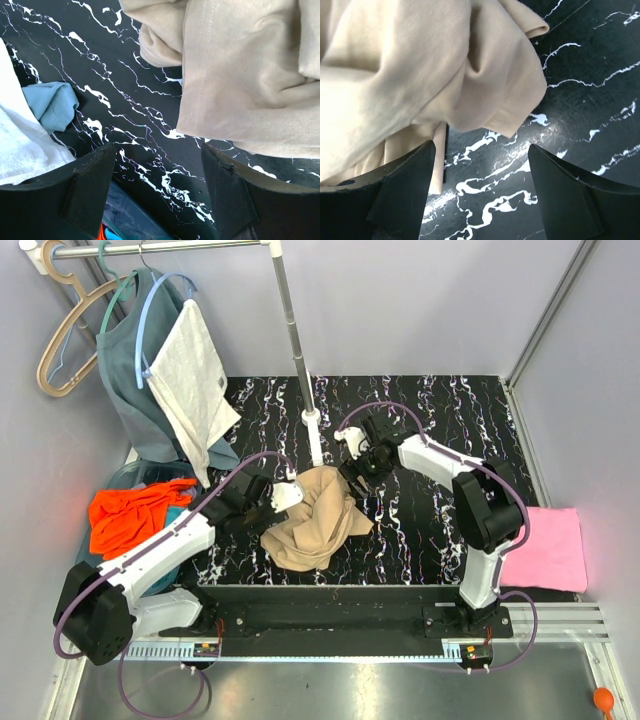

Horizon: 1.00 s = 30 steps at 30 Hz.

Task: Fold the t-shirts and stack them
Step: Flatten the tshirt out

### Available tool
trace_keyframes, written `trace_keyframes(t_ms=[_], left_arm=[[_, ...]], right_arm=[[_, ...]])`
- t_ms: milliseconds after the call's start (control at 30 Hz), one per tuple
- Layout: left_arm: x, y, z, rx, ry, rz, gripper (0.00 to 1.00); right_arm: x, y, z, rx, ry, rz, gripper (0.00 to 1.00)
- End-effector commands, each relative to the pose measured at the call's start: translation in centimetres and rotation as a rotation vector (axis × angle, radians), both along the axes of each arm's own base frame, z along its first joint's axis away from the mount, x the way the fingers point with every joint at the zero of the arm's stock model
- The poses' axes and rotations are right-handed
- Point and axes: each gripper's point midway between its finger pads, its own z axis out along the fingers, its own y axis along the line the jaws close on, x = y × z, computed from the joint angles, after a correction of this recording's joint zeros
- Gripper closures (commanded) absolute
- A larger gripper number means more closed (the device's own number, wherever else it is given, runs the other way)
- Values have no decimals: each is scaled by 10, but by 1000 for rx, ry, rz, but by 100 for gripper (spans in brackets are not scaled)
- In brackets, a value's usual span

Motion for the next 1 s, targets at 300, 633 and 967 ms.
trace_keyframes(t_ms=[300,633,967], left_arm=[[14,2,3,1,-60,26,27],[14,0,-2,-16,-58,39,27],[27,-16,39,-114,-130,35,27]], right_arm=[[34,24,-12,22,-41,32,20],[51,28,-27,-8,-48,10,82],[63,-15,103,-103,-305,-132,100]])
